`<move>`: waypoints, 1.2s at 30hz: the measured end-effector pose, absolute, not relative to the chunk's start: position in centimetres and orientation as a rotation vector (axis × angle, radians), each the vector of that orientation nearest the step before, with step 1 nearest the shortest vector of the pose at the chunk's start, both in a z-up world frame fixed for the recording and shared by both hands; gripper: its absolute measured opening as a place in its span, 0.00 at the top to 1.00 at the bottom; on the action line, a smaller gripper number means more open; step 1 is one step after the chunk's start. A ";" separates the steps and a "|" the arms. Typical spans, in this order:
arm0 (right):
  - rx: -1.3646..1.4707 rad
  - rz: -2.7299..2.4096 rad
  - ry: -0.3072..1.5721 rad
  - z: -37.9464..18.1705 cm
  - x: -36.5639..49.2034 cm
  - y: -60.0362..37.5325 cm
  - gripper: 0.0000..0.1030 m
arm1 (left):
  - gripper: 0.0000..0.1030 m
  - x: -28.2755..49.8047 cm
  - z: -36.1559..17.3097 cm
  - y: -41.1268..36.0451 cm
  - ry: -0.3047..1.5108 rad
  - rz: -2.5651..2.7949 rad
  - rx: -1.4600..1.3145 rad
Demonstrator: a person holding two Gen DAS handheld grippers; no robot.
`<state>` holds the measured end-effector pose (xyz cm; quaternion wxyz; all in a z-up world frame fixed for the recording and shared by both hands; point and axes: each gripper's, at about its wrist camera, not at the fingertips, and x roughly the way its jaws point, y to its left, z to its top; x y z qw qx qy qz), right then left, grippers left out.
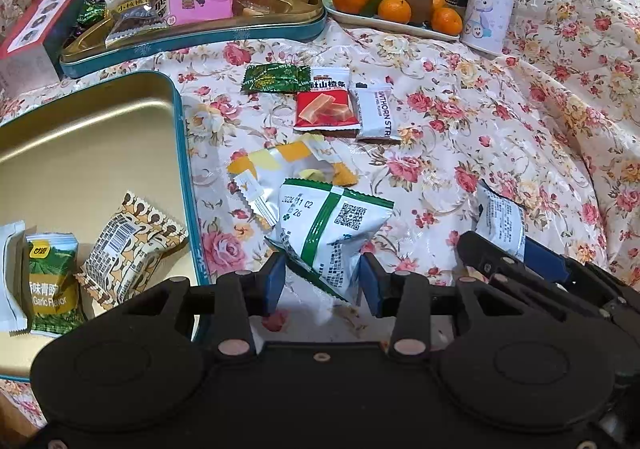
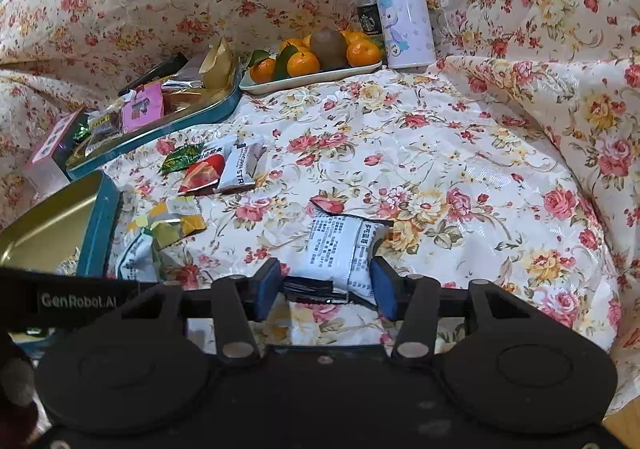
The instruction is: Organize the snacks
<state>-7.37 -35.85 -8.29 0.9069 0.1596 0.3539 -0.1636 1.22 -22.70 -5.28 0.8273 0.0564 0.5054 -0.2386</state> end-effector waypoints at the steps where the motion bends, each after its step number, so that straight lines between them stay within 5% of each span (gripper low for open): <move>1: 0.323 -0.339 0.729 -8.3 -7.4 -35.8 0.51 | 0.52 1.3 -5.3 -22.7 1.072 -0.508 0.119; 6: 0.331 -0.344 0.724 -8.2 -7.6 -35.9 0.52 | 0.52 1.6 -5.3 -23.0 1.070 -0.519 0.119; 9: 0.342 -0.353 0.721 -8.1 -7.9 -36.1 0.52 | 0.65 1.7 -5.2 -22.8 1.069 -0.535 0.087; 13: 0.356 -0.368 0.710 -7.8 -8.4 -36.3 0.52 | 0.70 1.7 -4.5 -22.6 1.065 -0.546 0.063; 36: 0.327 -0.359 0.669 -6.0 -9.2 -34.4 0.52 | 0.76 1.2 -1.1 -20.0 0.984 -0.568 0.013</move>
